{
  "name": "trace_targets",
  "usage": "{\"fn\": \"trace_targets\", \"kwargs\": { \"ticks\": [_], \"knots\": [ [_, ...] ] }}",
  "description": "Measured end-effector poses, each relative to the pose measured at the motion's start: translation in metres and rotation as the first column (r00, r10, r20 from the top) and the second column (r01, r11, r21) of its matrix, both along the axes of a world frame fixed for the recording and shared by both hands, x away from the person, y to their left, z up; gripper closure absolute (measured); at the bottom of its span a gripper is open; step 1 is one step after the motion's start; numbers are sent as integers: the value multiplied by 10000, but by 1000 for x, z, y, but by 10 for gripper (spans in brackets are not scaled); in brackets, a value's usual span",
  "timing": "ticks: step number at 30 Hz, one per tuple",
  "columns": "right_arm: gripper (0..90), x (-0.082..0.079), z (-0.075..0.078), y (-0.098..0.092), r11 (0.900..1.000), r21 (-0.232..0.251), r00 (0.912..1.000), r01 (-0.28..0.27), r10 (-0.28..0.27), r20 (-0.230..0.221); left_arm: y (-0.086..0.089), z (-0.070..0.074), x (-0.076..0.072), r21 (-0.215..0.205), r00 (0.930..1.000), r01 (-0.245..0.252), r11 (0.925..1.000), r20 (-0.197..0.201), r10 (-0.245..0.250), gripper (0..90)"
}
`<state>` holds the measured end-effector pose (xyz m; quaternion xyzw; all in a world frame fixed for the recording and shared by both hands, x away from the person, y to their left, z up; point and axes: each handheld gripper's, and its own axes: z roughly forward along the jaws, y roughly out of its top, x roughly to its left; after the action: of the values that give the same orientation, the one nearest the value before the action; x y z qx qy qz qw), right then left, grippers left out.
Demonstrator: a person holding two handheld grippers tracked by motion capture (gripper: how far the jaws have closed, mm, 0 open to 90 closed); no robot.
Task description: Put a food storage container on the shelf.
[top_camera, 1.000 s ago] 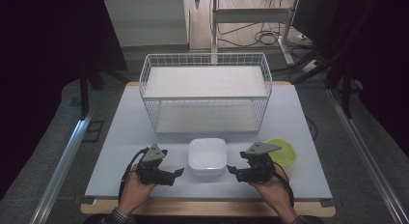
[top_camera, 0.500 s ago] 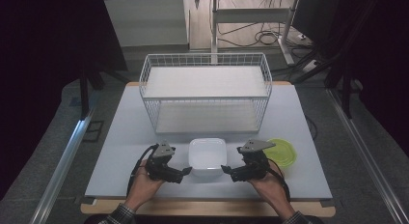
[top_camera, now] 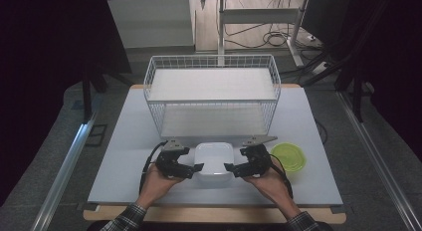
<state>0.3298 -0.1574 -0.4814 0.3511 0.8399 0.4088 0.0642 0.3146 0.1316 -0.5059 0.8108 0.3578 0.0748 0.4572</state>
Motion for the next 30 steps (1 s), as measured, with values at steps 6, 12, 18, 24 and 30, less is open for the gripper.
{"fn": "trace_targets", "kwargs": {
  "ticks": [6, 12, 18, 24, 30],
  "knots": [
    [191, 12, -7, 3, 9998, 181, 9975, -111, 123, -700, -4, -3, 7, -391, 9981, 223, 9990, -564, -245, 155],
    [269, 17, -9, 8, 9982, 561, 9898, -219, 295, -1391, -7, -3, 4, -456, 9949, 274, 9986, -953, -317, 145],
    [390, 12, -5, 1, 9976, 693, 9844, -68, 189, -1751, -5, -2, 1, -744, 9810, 141, 9971, -1919, -282, 212],
    [583, 1, 3, -7, 9961, 741, 9789, 487, -328, -2015, 2, 9, -12, -559, 9878, -234, 9982, -1549, 145, 479],
    [703, -8, 9, -10, 9899, 990, 9776, 1011, -803, -1947, 7, 15, -20, -839, 9868, -772, 9935, -1488, 641, 658]
  ]
}}
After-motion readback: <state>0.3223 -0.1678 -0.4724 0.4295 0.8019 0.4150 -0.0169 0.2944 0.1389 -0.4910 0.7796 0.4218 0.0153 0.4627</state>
